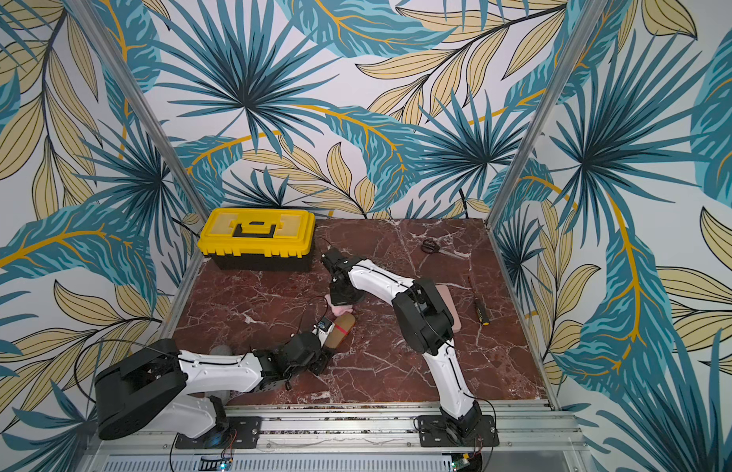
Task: Wipe the eyeglass case
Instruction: Wipe the dirt from the eyeglass case.
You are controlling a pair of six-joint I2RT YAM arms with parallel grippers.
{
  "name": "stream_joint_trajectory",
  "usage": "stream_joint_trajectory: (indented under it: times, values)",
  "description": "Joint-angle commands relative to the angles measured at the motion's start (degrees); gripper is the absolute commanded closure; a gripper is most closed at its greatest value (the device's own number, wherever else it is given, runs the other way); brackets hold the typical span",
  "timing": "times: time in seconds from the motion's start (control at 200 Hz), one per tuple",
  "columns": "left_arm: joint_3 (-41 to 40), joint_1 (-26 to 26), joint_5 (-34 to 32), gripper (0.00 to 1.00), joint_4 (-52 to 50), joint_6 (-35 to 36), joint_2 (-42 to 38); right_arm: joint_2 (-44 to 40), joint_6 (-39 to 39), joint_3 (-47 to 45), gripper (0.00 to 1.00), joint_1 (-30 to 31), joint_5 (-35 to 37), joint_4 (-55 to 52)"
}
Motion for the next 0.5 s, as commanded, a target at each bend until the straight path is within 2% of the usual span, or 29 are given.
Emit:
stream_joint_trajectory:
  times: [0.0, 0.075, 0.135, 0.285, 0.376, 0.496]
  values:
    - [-1.18, 0.74, -3.52, 0.65, -3.46, -2.27, -0.47, 2.23, -9.41, -0.42, 1.00, -0.15, 14.82, -10.12]
    - [-0.98, 0.79, -3.31, 0.65, -3.31, -2.24, -0.18, 1.39, -10.09, -1.28, 1.00, -0.06, 10.01, -9.17]
    - [-0.70, 0.77, -3.10, 0.65, -3.24, -2.04, 0.24, 0.10, -9.63, -3.16, 1.00, -0.13, 3.50, -7.38]
    - [-0.08, 0.77, -2.24, 0.65, -2.35, -1.94, 1.64, -5.21, -5.46, -10.03, 1.00, -0.11, -10.56, -0.23]
    - [0.64, 0.75, -1.81, 0.65, -2.48, -1.62, 2.44, -7.37, -0.10, -12.61, 1.00, 0.03, -16.83, 3.60]
    - [1.54, 0.73, -1.52, 0.65, -2.76, -0.82, 2.76, -9.09, 12.68, -18.29, 1.00, 0.58, -22.66, 9.98]
